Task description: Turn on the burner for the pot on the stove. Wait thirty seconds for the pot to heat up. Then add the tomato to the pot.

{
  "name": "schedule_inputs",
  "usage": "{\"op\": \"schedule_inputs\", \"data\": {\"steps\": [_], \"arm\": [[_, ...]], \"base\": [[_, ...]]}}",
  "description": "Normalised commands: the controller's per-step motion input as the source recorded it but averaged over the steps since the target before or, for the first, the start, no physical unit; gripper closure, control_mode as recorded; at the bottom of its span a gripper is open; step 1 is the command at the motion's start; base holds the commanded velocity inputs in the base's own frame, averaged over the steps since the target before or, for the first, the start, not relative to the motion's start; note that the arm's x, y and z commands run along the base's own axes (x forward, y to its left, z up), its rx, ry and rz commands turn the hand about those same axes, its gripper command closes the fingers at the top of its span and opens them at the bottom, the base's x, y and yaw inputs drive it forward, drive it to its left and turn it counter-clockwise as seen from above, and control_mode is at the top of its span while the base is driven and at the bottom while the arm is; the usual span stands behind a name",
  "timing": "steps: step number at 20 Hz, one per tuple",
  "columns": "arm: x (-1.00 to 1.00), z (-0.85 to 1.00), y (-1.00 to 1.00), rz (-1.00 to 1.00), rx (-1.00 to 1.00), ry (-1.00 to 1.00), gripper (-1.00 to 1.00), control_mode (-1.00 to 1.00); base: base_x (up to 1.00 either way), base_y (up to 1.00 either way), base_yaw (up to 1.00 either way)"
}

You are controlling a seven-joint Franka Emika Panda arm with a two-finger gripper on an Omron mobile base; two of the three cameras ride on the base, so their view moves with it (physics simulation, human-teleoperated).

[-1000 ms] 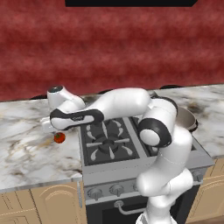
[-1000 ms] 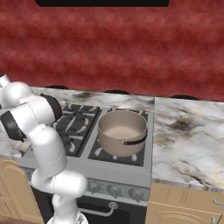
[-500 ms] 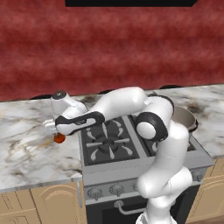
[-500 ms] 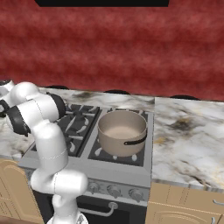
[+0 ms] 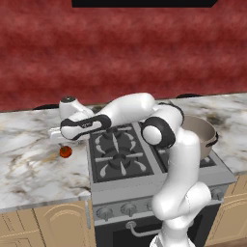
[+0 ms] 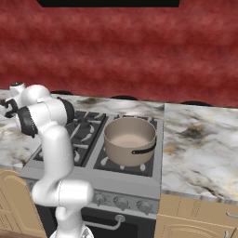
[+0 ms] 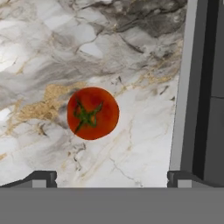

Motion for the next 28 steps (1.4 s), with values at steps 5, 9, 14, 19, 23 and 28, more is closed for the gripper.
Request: {"op": "schedule_inputs", "data": {"steps": [5,9,14,19,23,28], "arm": [[0.24,-0.21,0.21,0.0,0.0,0.13,-1.0,-1.0],[0.24,-0.29,0.33,0.0,0.0,0.03,-1.0,-1.0],[0.37,-0.35,0.24,0.0,-0.04,0.0,-1.0,-1.0],[0.28,-0.45,-0.1,0.0,0.0,0.03,-1.0,-1.0],[0.02,-0.43,0.0,0.0,0.0,0.1,-1.0,-1.0],[-0.01,-0.43,0.16,0.0,0.0,0.11,-1.0,-1.0]], "base": [[0.0,0.0,0.0],[0.0,0.0,0.0],[0.0,0.0,0.0],[0.0,0.0,0.0],[0.0,0.0,0.0],[0.0,0.0,0.0]]}}
